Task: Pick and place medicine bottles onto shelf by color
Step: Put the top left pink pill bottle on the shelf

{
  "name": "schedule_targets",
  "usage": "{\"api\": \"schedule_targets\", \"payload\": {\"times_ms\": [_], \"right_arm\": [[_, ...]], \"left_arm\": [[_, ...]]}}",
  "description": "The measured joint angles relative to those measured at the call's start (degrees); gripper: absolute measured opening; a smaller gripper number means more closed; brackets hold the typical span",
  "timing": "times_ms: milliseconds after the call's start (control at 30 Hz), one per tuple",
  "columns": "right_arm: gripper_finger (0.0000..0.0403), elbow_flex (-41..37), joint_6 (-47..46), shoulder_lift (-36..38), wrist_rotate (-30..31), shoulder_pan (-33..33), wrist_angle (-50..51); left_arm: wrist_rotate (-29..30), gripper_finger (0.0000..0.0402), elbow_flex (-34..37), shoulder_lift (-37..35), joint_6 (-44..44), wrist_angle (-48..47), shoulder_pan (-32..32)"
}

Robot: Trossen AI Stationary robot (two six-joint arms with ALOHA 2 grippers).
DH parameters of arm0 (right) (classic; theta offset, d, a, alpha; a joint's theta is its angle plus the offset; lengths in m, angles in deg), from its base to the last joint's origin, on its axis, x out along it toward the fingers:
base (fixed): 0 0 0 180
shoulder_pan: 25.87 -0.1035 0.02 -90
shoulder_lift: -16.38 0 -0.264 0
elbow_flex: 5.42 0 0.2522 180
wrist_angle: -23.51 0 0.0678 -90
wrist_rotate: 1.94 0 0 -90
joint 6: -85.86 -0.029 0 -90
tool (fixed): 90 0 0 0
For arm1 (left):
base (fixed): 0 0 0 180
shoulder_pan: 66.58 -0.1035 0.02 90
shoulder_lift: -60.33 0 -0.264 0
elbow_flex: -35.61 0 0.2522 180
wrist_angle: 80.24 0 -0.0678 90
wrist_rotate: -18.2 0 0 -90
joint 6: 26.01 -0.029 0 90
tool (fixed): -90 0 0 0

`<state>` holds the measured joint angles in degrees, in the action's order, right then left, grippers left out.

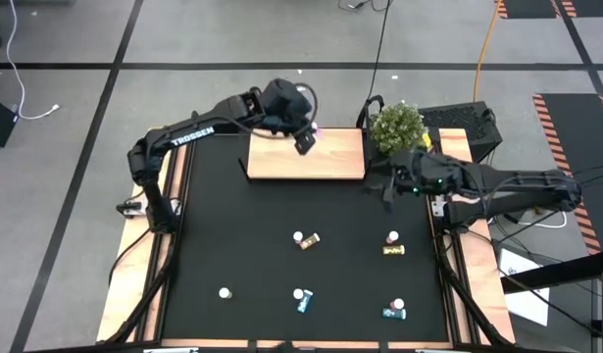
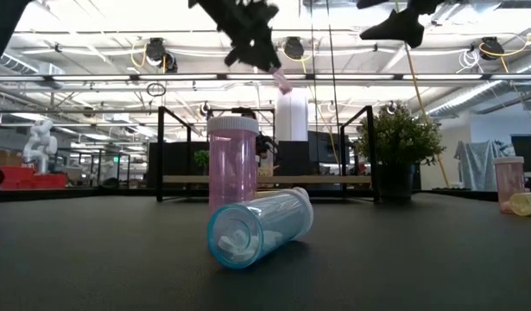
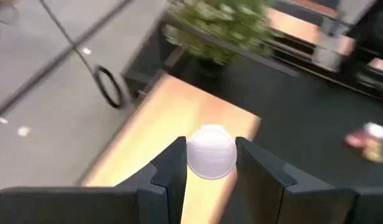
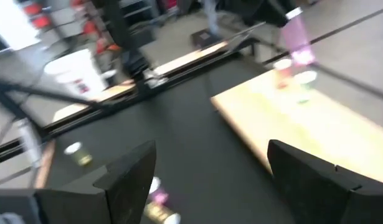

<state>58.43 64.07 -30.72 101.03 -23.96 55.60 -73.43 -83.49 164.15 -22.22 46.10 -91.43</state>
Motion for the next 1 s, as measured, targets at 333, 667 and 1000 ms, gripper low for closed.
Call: {"api": "schedule_targets", "payload": {"times_ms": [333, 667, 1000], "right_arm": [[0.03, -0.02, -3.38, -1.42, 6.8, 7.16, 0.09], [0.03, -0.04, -10.45, -4.88, 6.55, 12.25, -0.33], [0.03, -0.04, -11.98, -7.12, 6.48, 14.66, -3.42]], "left_arm": [[-1.86, 0.0127, 0.02, 9.68, -15.41, -1.16, -7.12], [-1.43, 0.0127, -4.87, 16.75, -26.12, -5.1, -9.72], [-1.79, 0.0127, -14.62, 23.82, -27.98, -10.39, -11.14]]}}
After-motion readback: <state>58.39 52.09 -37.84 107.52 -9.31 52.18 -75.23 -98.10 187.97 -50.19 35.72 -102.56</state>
